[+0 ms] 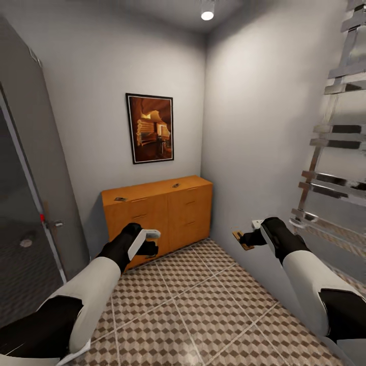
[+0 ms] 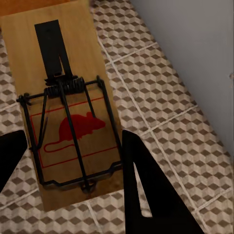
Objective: Take the four mousetraps from the cabinet in the bathroom and place them on the bathroom floor. Make sure all four end up on the same floor surface, and ensure that at least two of them are either under or directly next to the same bathroom sink.
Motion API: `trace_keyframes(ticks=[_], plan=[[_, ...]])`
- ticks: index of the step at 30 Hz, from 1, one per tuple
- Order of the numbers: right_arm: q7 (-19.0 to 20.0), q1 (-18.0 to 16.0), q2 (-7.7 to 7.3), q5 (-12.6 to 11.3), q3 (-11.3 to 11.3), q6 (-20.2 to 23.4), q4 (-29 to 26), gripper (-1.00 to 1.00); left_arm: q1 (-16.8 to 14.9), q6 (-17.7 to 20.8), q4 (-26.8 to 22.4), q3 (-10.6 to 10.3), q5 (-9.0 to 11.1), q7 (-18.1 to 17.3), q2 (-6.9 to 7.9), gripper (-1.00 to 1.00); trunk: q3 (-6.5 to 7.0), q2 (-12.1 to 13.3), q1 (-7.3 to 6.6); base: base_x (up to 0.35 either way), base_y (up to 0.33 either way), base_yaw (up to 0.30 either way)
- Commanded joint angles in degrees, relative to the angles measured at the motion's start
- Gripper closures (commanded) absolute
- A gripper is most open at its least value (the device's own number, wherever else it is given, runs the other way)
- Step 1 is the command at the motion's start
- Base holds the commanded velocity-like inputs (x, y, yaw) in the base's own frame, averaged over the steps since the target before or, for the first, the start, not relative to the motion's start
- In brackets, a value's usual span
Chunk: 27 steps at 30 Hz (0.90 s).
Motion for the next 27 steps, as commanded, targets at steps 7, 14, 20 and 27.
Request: trace_keyframes(ticks=[7, 14, 20, 27], plan=[[0.46, -0.04, -0.13, 0.48, -0.36, -3.68, 5.26, 1.00, -0.04, -0.96, 2.39, -0.28, 0.63, 0.37, -0.01, 1.00, -0.09, -0.07, -0.03, -0.316, 0.000, 0.000], [0.29, -0.04, -0.13, 0.41, -0.36, -9.94, 14.52, 1.00, -0.04, -14.35, 15.87, -0.22, 0.67, -0.69, 0.06, 1.00, -0.09, -0.07, -0.03, -0.177, 0.000, 0.000], [-0.73, -0.04, 0.34, 0.29, -0.31, -20.95, 26.71, 1.00, -0.04, -25.74, 24.35, -0.25, 0.62, -4.64, 0.04, 1.00, -0.09, -0.07, -0.03, -0.028, 0.000, 0.000], [-2.52, 0.84, 0.32, -0.49, -0.56, -27.62, 30.04, 1.00, -0.04, -27.97, 26.45, -0.27, 0.36, -5.05, -0.22, 1.00, -0.09, -0.07, -0.03, -0.003, 0.000, 0.000]])
